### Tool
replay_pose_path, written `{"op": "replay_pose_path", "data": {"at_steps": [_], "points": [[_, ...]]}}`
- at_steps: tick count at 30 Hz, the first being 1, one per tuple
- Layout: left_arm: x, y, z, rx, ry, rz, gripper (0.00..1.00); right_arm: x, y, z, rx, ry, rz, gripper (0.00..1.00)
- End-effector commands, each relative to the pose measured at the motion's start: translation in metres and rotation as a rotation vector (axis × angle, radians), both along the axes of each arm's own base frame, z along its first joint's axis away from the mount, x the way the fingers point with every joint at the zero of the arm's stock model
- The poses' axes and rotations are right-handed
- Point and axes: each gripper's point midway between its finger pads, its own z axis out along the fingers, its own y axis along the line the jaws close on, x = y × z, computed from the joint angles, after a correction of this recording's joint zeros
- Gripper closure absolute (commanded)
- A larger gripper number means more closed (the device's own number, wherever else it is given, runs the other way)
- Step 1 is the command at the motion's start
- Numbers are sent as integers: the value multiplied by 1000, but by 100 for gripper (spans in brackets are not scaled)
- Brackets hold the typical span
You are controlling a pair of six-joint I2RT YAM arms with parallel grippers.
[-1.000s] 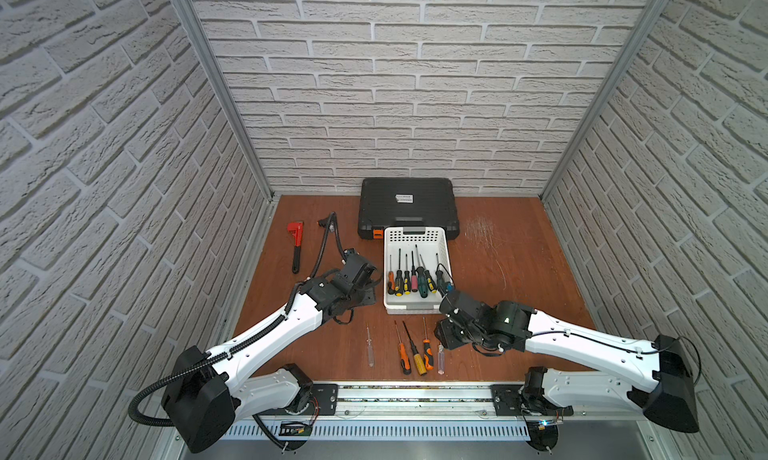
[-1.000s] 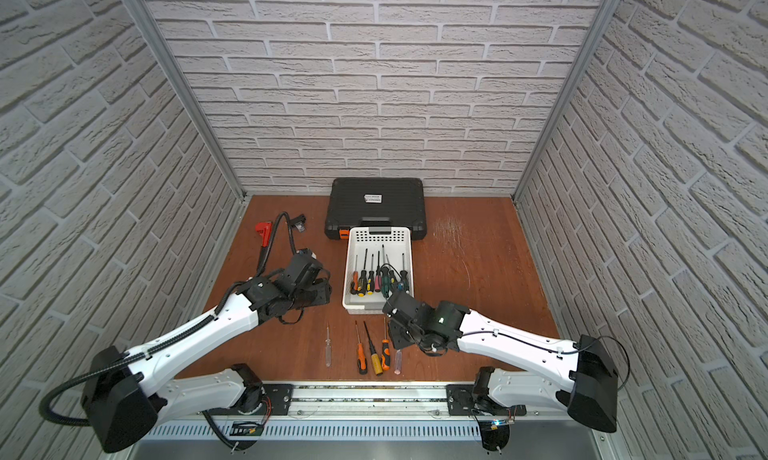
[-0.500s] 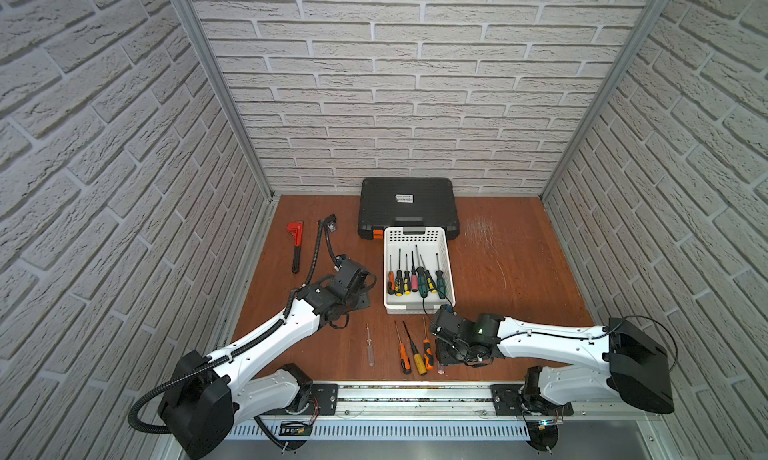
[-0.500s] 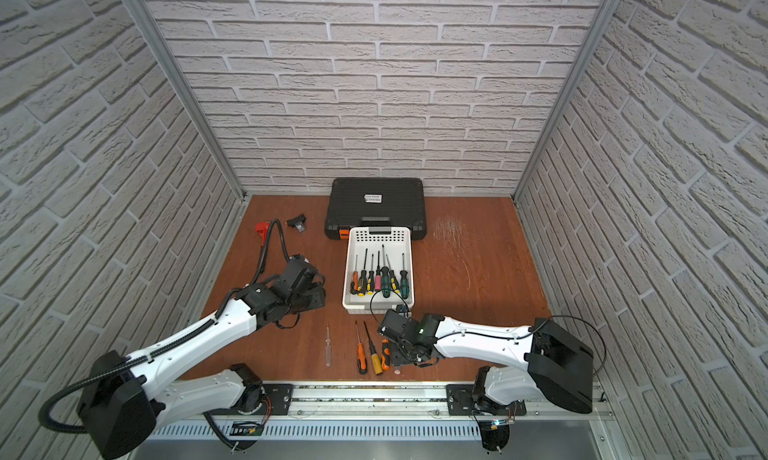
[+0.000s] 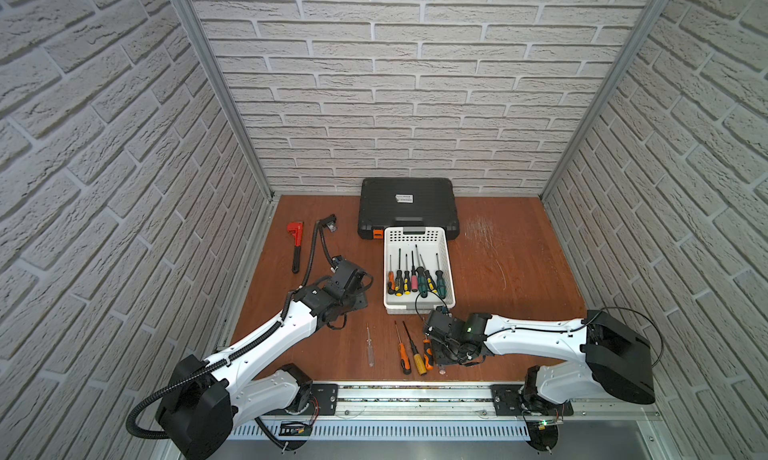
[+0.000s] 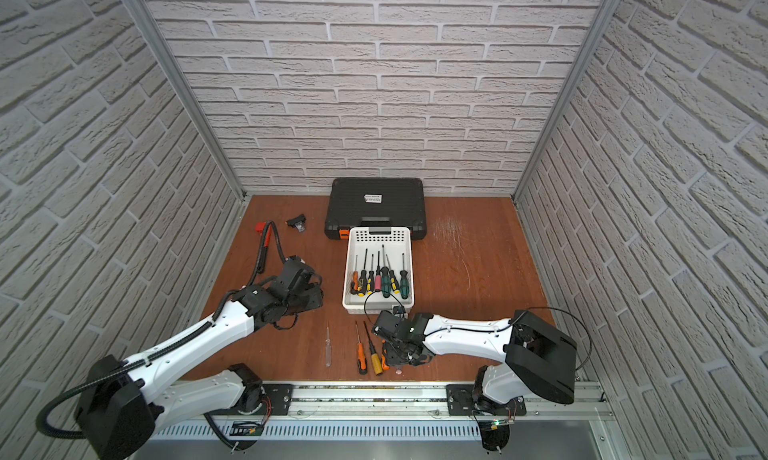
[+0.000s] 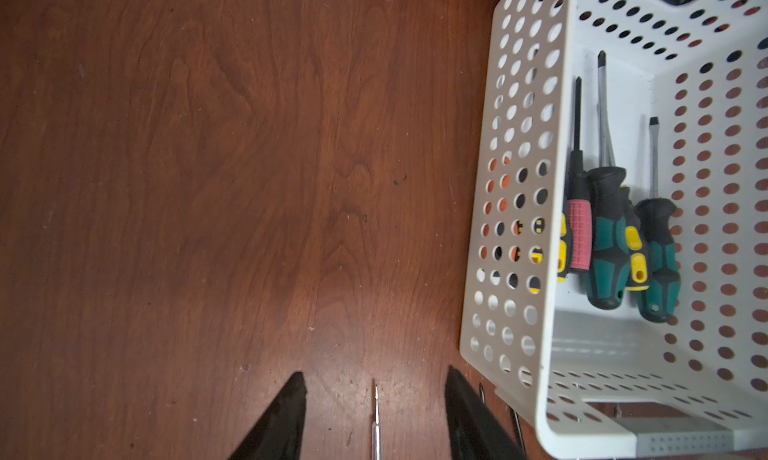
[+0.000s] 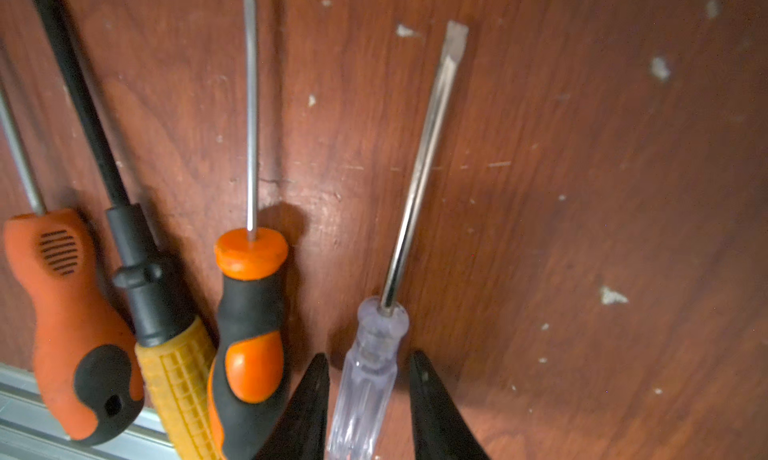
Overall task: Put the screwdriver in the bin
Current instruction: 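Close the right gripper on the clear-handled screwdriver and lift it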
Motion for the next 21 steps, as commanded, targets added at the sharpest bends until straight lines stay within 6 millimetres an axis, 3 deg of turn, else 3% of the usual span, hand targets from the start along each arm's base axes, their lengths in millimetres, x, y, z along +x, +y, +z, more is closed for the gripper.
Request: {"op": "replay_pose_path", "data": {"at_steps": [1,9,10,11,21], "points": [[3,3,5,-15,-32,26,45,3,4,-2,-6,-11,14,68],[11,14,18,11,-59,41,45,1,-5,-6,3,0,-20,83],[12,14,20,11,-64,41,45,1,-9,-5,3,-7,-30,93],[13,15,20,14,-64,41,45,1,-12,-3,0,-13,-42,94],[21,14,28,8,-76,41,45,-1,-63,8,-17,-30,-163,95]]}}
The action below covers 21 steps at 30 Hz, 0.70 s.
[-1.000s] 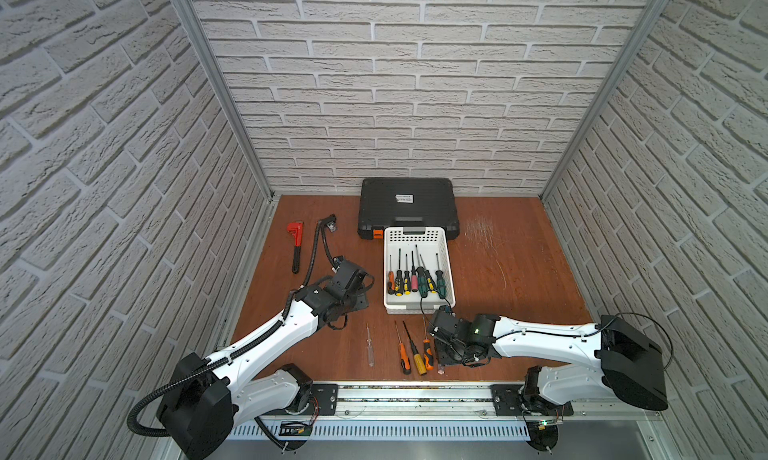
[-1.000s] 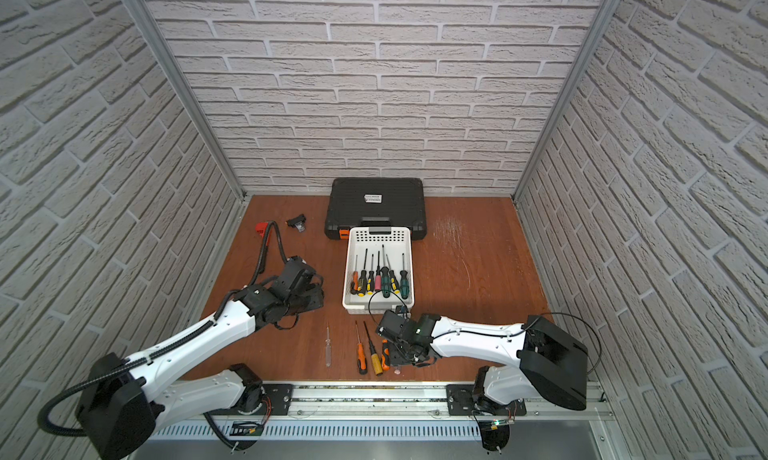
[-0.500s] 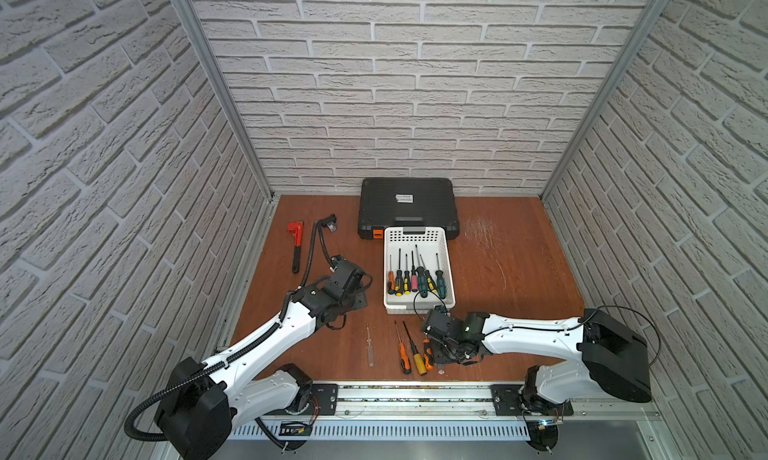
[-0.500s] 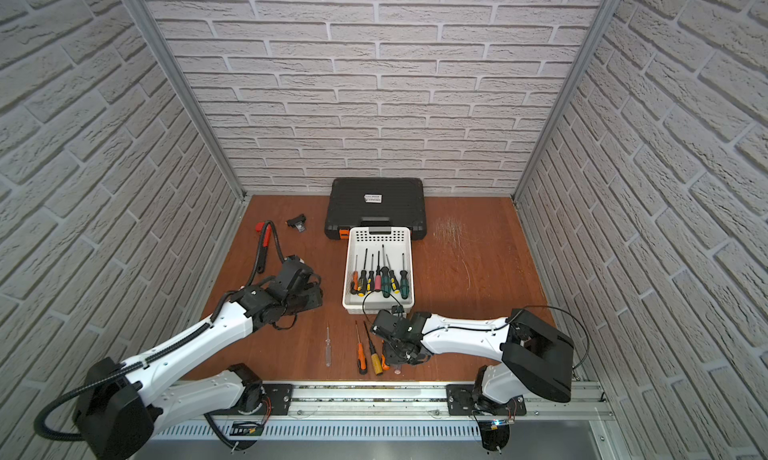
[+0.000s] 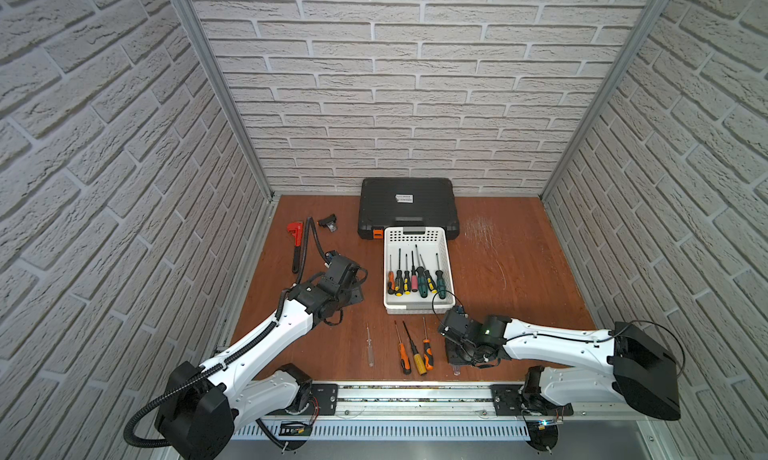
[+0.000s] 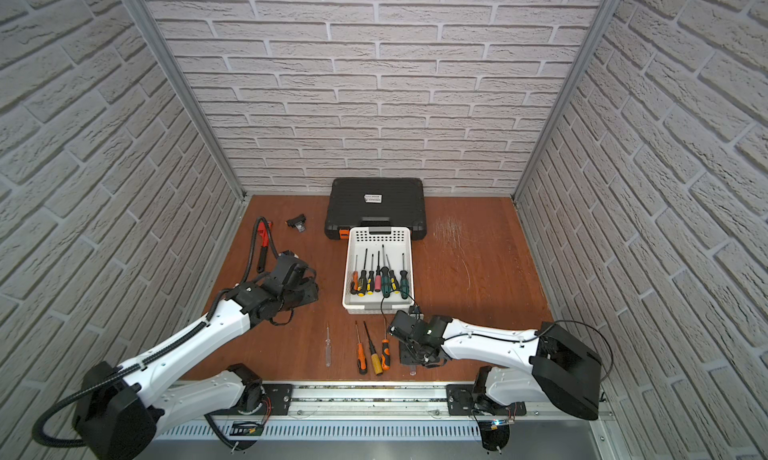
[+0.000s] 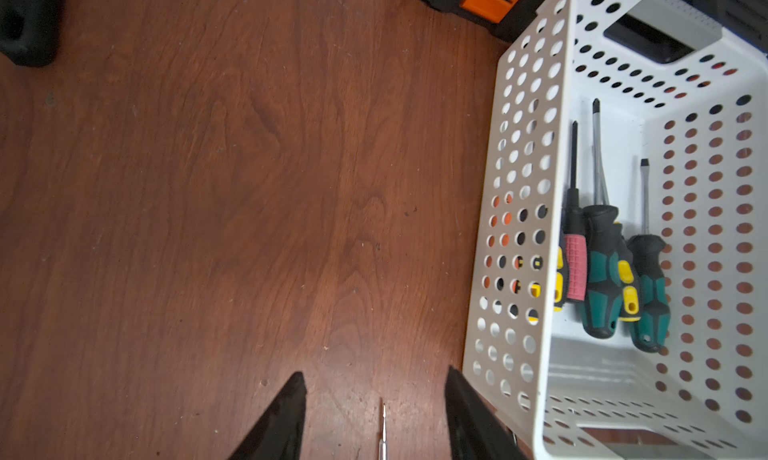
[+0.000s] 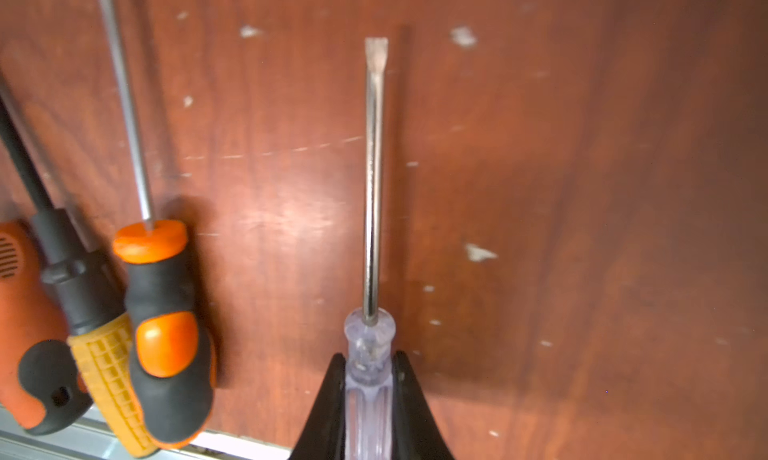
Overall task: Put the screwdriver in the bin
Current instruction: 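Close the right gripper on the clear-handled screwdriver and lift it, then carry the clear-handled screwdriver over the bin and lower it with the right gripper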
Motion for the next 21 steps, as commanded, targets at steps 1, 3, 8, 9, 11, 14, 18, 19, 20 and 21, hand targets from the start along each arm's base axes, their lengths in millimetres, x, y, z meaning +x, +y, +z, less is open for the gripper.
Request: {"op": "replay_pose_path", "data": {"at_steps": [1,3,8,9,11,14,18,19,20,21], "points": [[10,0,14,2,-38,4,45,0,-24,3,-20,-2,-66,94],[11,-2,17,-6,-39,2,45,2,-32,7,0,-9,-96,94],[14,-6,18,-6,-30,-4,45,29,-47,44,16,-131,-125,94],[14,-6,17,-3,-26,-4,45,38,-48,56,16,-167,-126,94],[14,-6,15,-2,-18,-3,45,55,-46,78,19,-229,-116,95],[13,-7,10,-5,-2,2,45,84,-32,106,64,-303,-87,94],[11,-6,6,-10,13,10,45,128,2,134,188,-365,-53,94],[11,-7,6,-14,14,11,45,138,9,141,197,-379,-35,94],[10,-6,6,-15,14,12,45,148,17,148,206,-397,-15,95],[10,-6,7,-16,14,13,45,158,27,155,217,-410,11,95]]}}
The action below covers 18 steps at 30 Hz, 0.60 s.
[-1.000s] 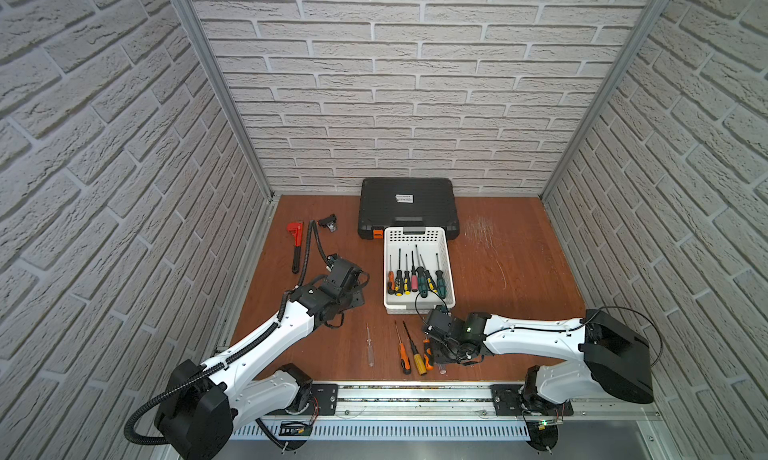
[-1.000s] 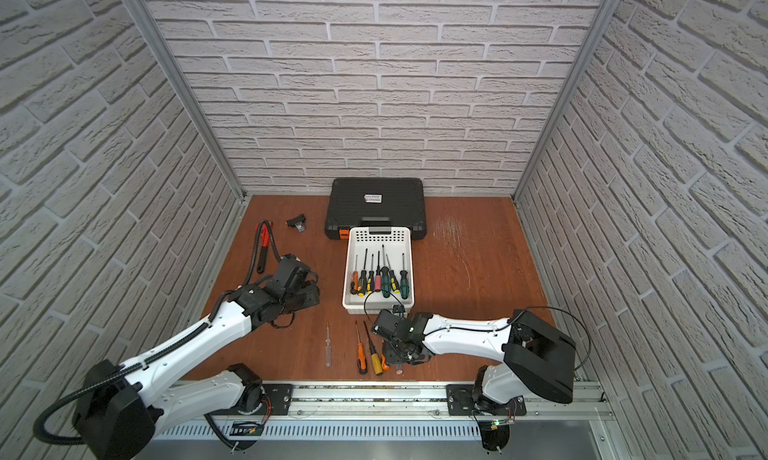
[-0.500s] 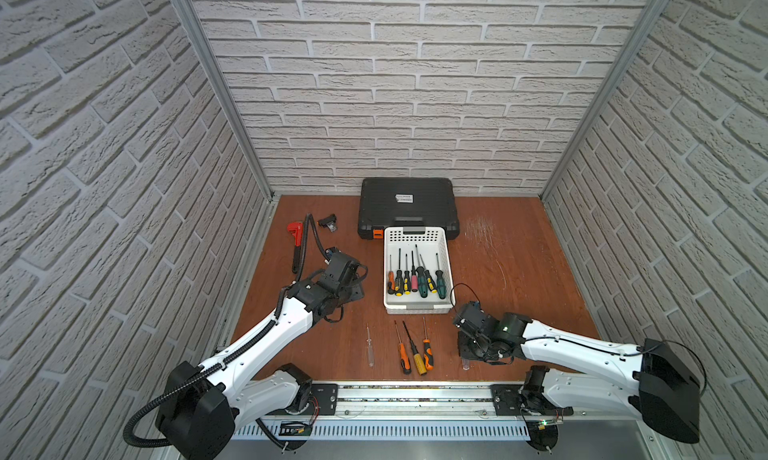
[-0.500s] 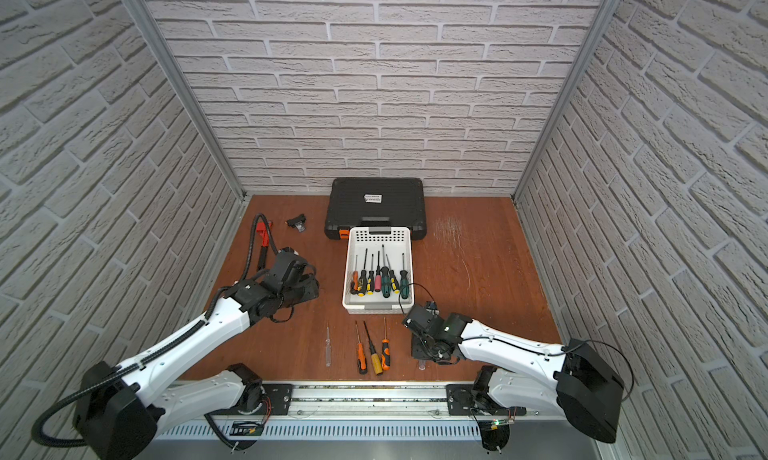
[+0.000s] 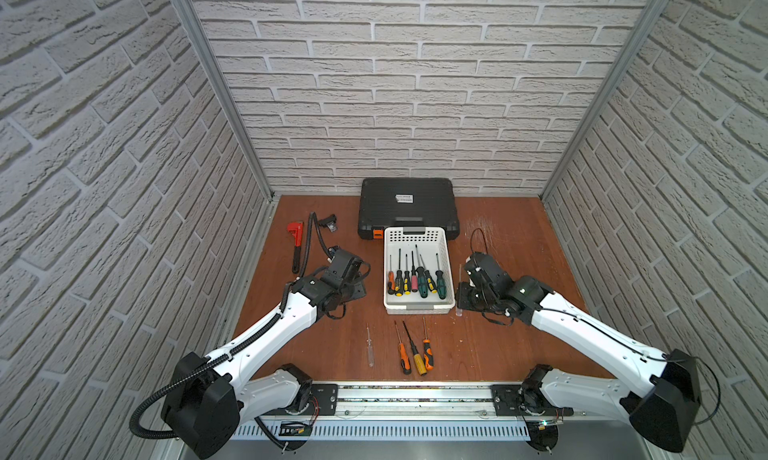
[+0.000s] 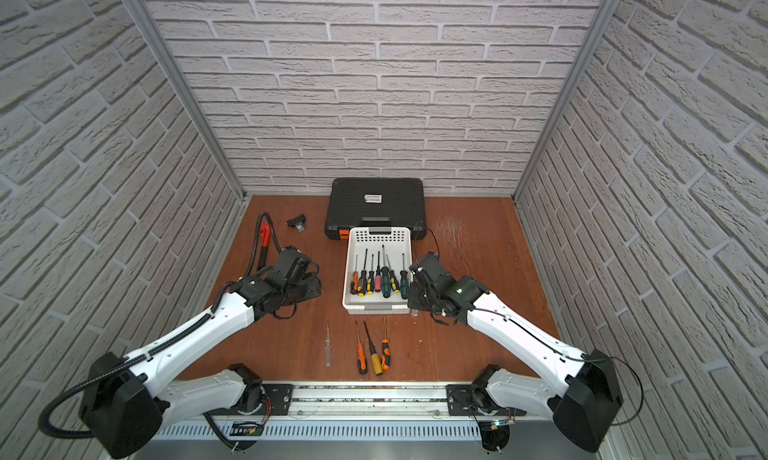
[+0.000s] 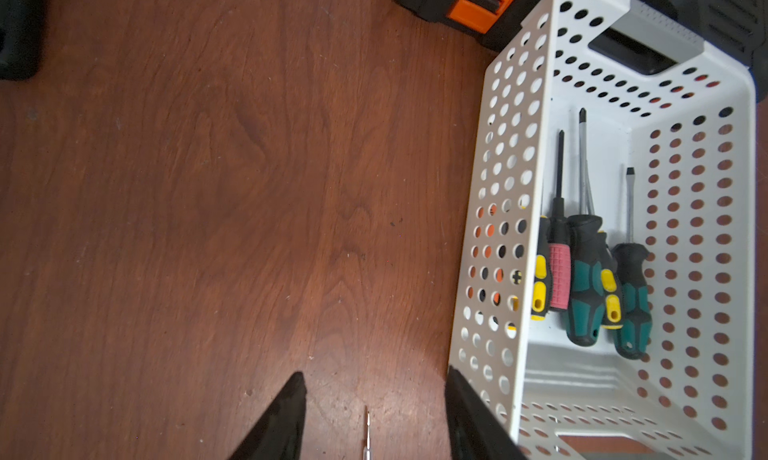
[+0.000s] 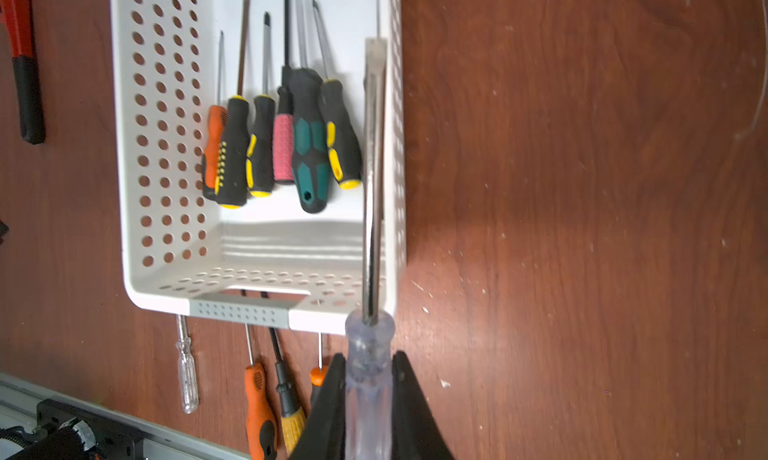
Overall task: Put the screwdriver in the bin
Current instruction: 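Carry the clear-handled screwdriver over the bin and lower it with the right gripper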
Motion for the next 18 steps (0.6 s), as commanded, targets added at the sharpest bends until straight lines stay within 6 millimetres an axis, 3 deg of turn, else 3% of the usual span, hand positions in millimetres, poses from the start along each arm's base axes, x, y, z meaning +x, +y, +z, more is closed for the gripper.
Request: {"op": "replay_pose_path", "data": {"at_steps": [1,5,13,18], "points": [[1,2,3,-9,1,18,45,40,38,32,63,-116,124,95],[-1,3,0,-2,16,20,45,66,70,35,122,-110,182,95],[-3,6,-4,-7,29,36,45,85,117,-15,247,15,219,95],[-2,4,-5,-12,35,32,45,90,131,-45,264,67,224,95]]}}
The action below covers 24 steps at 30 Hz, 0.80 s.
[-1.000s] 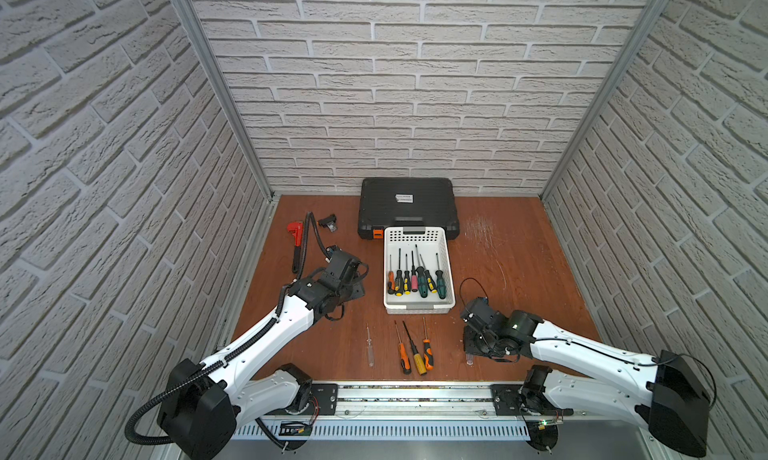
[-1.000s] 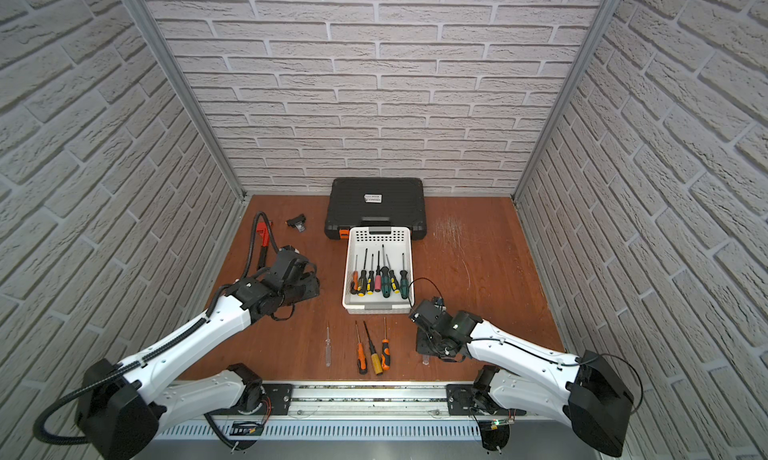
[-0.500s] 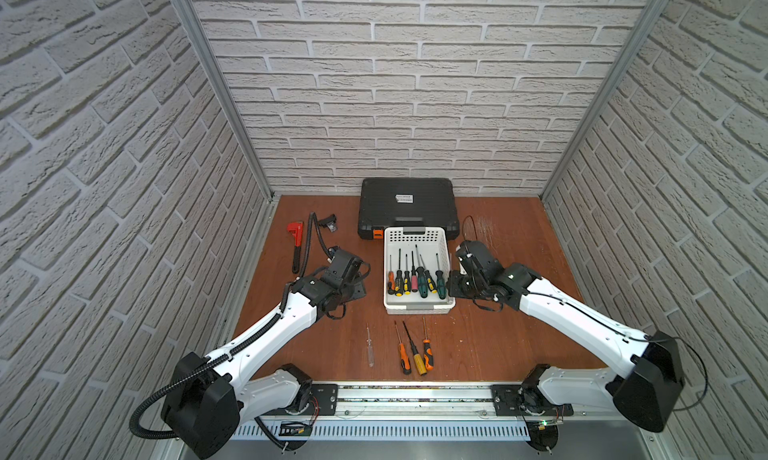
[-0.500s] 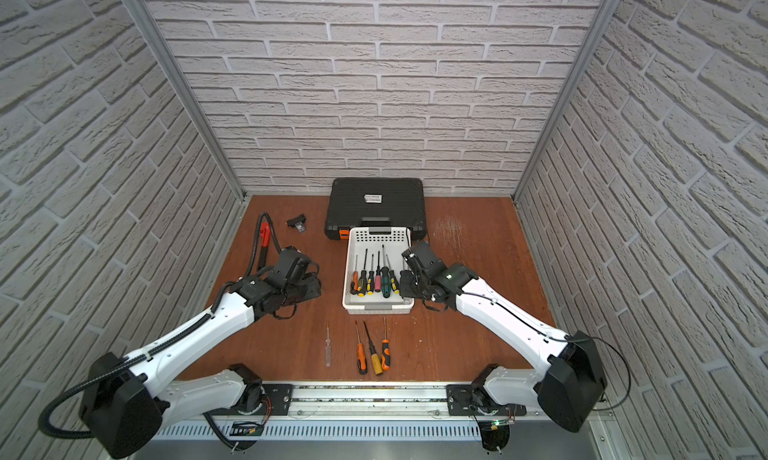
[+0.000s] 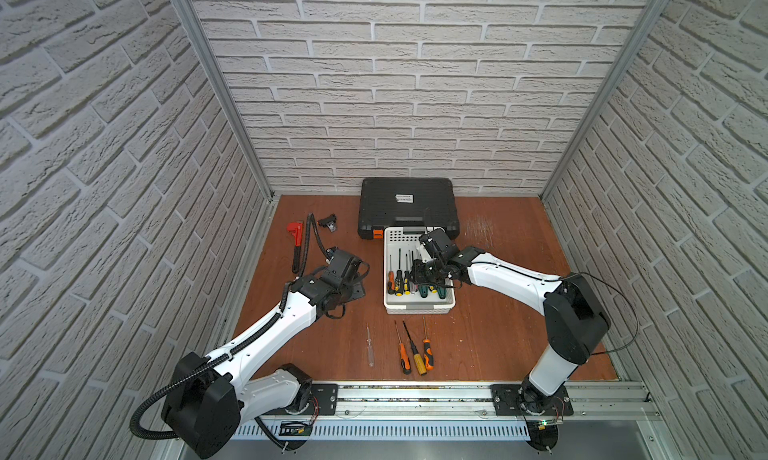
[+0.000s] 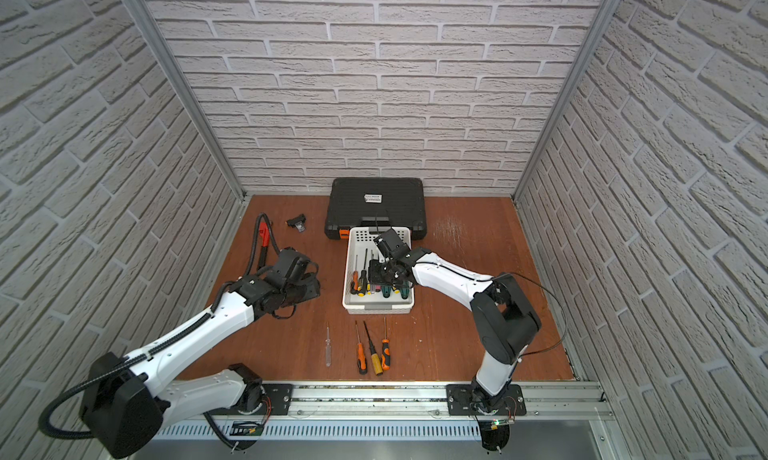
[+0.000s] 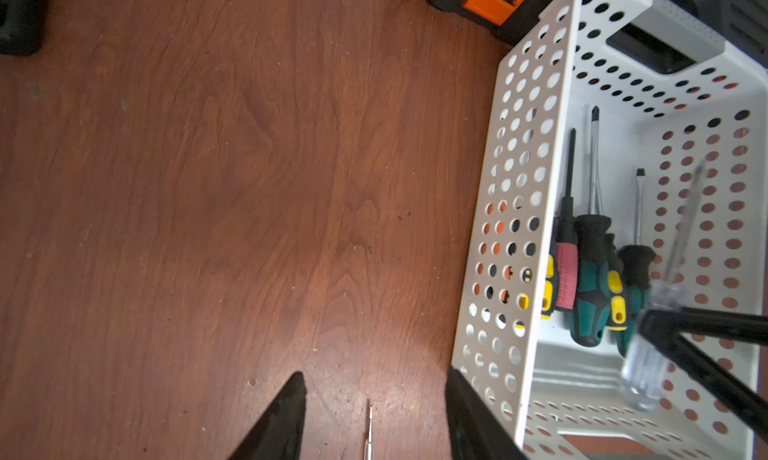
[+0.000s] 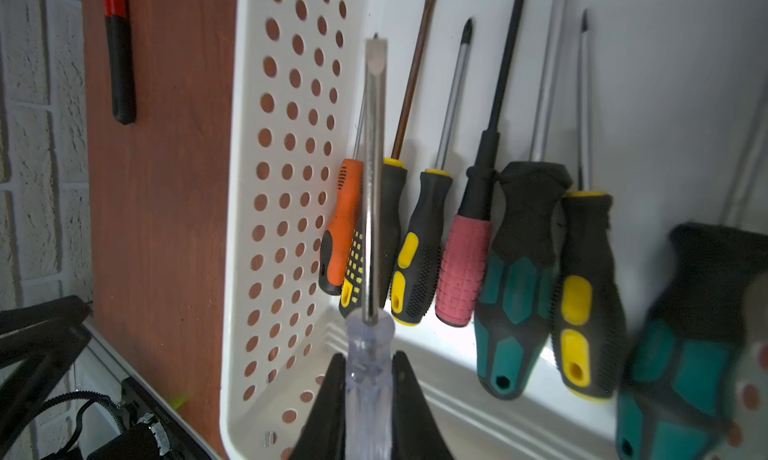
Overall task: Put the screwdriver in the bin
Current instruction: 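Carry the clear-handled screwdriver over the bin and lower it with the right gripper, then open the right gripper to release the clear-handled screwdriver into the bin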
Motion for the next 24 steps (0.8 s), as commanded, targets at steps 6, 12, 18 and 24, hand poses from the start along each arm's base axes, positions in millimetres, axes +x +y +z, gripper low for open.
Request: {"op": "replay_pose_path", "data": {"at_steps": [6,12,18,24], "points": [[0,3,-1,-4,6,11,45,12,13,-6,25,-22,23,95],[-1,1,-1,-14,13,-3,44,9,13,-17,11,5,24,93],[-6,2,-1,-13,23,-12,42,9,11,-18,-22,-11,40,87],[-8,1,-2,-24,36,-10,42,10,9,-9,-46,-44,62,79]]}}
